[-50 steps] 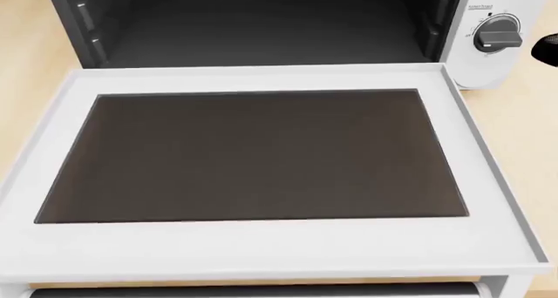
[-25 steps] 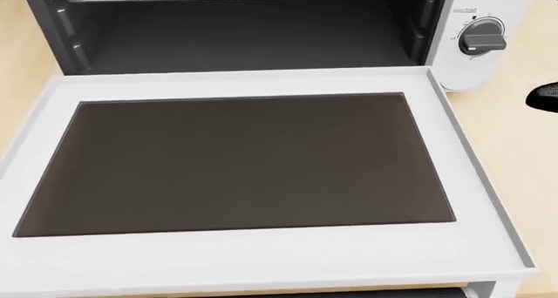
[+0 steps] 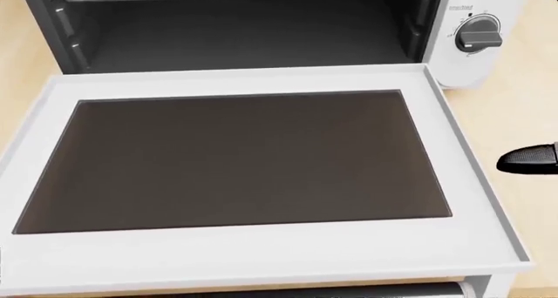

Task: Close the toaster oven door.

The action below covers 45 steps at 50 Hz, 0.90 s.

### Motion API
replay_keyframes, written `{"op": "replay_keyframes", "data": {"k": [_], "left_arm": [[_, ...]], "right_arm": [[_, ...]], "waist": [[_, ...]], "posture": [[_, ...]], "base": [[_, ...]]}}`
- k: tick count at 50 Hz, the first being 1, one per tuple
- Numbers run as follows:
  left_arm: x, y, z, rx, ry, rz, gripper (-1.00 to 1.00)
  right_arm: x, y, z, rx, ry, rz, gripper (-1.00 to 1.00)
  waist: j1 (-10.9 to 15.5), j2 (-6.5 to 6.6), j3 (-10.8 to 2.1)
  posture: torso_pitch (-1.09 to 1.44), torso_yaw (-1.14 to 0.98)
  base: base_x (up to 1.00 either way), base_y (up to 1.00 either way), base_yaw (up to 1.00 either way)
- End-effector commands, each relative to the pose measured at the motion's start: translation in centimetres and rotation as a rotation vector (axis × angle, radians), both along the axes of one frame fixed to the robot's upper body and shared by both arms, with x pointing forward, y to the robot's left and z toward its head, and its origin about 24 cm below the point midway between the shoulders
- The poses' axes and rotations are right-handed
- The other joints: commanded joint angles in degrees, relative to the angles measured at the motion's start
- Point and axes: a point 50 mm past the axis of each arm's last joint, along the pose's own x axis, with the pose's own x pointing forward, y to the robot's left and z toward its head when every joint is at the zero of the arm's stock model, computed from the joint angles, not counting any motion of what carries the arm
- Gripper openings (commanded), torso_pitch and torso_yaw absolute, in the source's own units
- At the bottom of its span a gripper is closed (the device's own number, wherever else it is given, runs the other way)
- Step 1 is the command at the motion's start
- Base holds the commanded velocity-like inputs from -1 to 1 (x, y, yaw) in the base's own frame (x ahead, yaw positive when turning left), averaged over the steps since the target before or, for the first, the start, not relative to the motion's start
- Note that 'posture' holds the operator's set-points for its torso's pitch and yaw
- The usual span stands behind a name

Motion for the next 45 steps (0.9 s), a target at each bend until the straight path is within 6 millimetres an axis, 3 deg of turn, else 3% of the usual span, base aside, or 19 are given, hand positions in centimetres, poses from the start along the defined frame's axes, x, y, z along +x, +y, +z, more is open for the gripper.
{"op": "replay_keyframes", "data": {"k": [1,20,45], "left_arm": [[-0.8,-0.2,1.7,0.042,-0.079,0.008,1.0],[-0.8,-0.3,1.7,0.04,-0.078,0.006,1.0],[-0.7,-0.2,1.7,0.04,-0.077,0.007,1.0]], "right_arm": [[-0.7,0.2,1.5,-0.044,-0.081,0.0,1.0],[-1.0,-1.0,1.6,-0.151,-0.068,-0.023,1.0],[-1.0,-0.6,0.9,-0.265,-0.048,-0.026,1.0]], "waist": [[0.0,0.09,-1.2],[0.0,0.01,-1.23],[-0.2,0.08,-1.31]], "posture": [[0.0,0.0],[0.0,0.0],[0.0,0.0]], "base": [[0.0,0.0,0.0],[0.0,0.0,0.0],[0.0,0.0,0.0]]}}
